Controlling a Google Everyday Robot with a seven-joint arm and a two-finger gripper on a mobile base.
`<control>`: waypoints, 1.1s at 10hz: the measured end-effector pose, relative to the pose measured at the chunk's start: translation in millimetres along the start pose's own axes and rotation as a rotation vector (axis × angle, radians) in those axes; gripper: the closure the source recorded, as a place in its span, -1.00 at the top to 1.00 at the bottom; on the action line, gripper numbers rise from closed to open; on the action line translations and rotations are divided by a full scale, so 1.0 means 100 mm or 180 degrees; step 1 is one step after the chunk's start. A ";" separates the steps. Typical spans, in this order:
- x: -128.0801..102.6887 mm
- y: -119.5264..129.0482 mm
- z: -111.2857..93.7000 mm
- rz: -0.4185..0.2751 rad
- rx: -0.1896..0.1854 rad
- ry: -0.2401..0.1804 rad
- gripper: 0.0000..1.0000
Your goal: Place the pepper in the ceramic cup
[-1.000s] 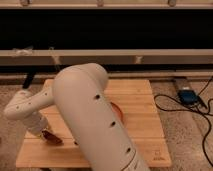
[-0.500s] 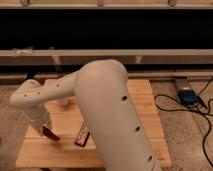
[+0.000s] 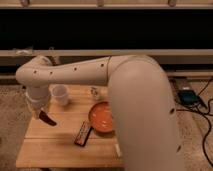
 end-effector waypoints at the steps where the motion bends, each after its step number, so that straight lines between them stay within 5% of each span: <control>1: -0.22 -0.05 -0.15 0.0005 -0.0075 -0.0174 -0.68; 7: -1.44 -0.74 -0.27 0.0245 -0.0513 -0.0844 -0.68; 11: -1.60 -1.06 -0.19 0.0404 -0.0598 -0.1002 -0.68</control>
